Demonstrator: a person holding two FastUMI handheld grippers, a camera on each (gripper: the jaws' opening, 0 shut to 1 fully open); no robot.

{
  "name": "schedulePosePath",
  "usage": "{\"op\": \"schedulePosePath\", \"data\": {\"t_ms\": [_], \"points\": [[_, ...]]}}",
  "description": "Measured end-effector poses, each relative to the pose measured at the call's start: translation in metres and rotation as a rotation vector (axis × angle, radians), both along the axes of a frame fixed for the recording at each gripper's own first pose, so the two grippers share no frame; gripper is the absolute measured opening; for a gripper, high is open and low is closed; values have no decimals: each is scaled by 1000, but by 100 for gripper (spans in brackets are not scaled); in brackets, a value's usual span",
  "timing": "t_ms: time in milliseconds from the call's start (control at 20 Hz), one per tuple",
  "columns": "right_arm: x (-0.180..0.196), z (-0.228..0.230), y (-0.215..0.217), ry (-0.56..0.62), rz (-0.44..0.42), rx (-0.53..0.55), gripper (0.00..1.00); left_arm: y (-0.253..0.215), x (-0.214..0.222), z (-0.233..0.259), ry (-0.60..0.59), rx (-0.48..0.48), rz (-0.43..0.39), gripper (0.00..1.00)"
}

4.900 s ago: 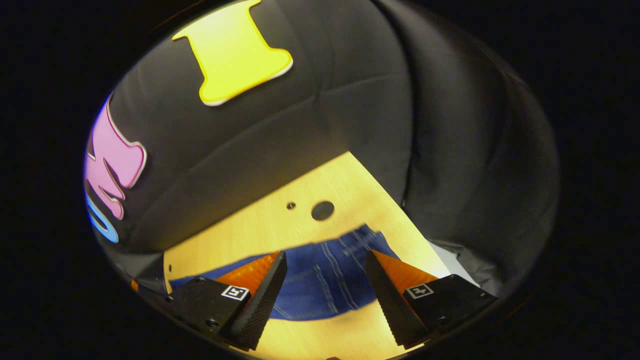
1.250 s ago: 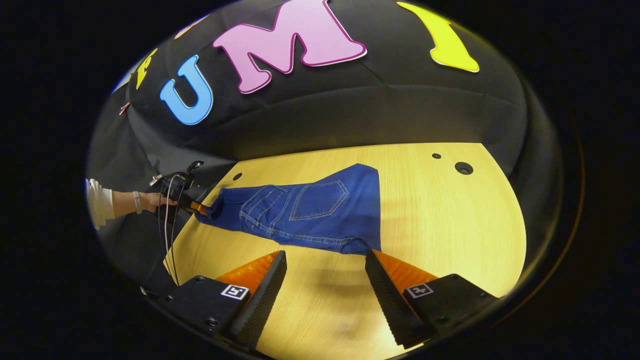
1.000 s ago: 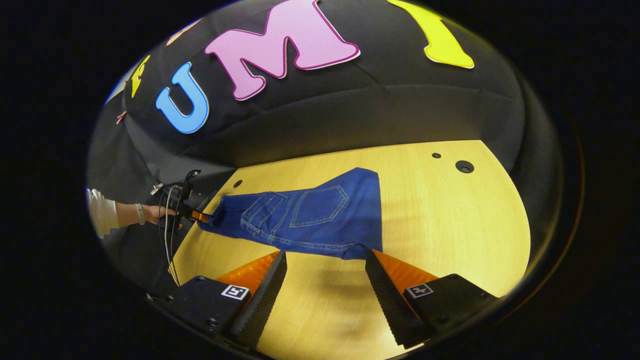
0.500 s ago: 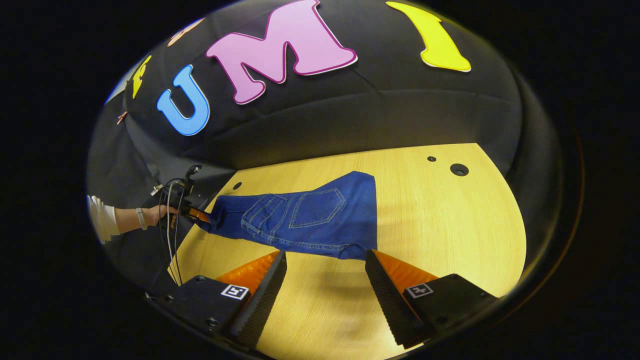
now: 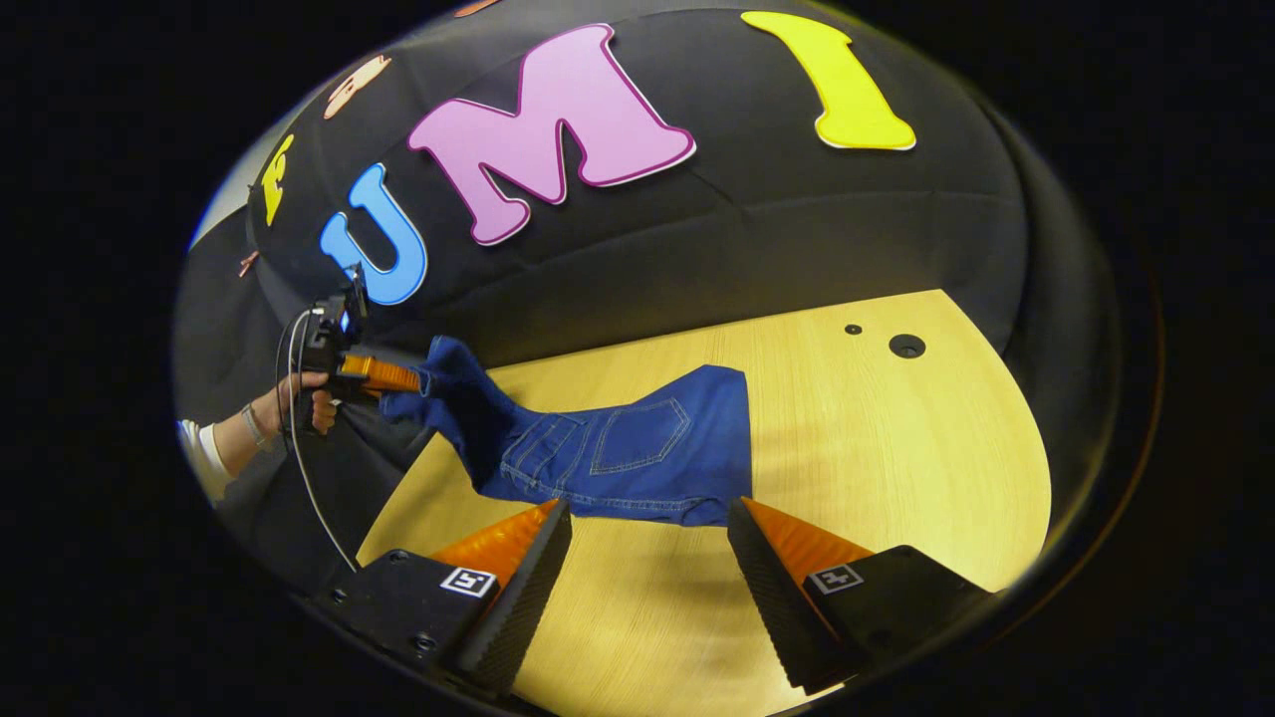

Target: Grasp the waist and the cuffs of the jeans and fold them to make the two legs overlap; first hold the waist and fold one-third of the jeans toward the cuffs, then hold the cuffs and fold the remaining one-third in the same direction to finish folding.

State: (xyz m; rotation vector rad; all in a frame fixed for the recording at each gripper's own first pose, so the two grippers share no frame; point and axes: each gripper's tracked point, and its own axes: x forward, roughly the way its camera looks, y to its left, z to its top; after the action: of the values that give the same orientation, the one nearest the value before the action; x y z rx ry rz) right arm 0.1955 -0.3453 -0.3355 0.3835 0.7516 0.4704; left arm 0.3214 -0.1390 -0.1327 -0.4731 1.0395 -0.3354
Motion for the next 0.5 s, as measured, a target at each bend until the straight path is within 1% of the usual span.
{"op": "schedulePosePath", "data": {"t_ms": [50,100,150,250,350,400,500], "points": [[-1,3,-5,-6,-5,-3,97,-34,3,5,-19,-6,-36,6],[-2,6,-12,-12,-10,-4,97,-56,2,8,-26,-15,-81,6],[-3,10,-17,-20,-20,-9,97,-79,3,6,-29,-20,-105,6],[-4,16,-30,-41,-33,-29,97,-124,3,-17,7,-24,-135,6],[-9,17,-41,-51,-40,-42,97,-145,10,-60,53,48,-145,6],[-11,16,-46,-51,-42,-45,97,-149,10,-84,89,107,-149,6],[-17,13,-50,-37,-39,-38,97,-156,-5,-132,208,196,-121,8]]}}
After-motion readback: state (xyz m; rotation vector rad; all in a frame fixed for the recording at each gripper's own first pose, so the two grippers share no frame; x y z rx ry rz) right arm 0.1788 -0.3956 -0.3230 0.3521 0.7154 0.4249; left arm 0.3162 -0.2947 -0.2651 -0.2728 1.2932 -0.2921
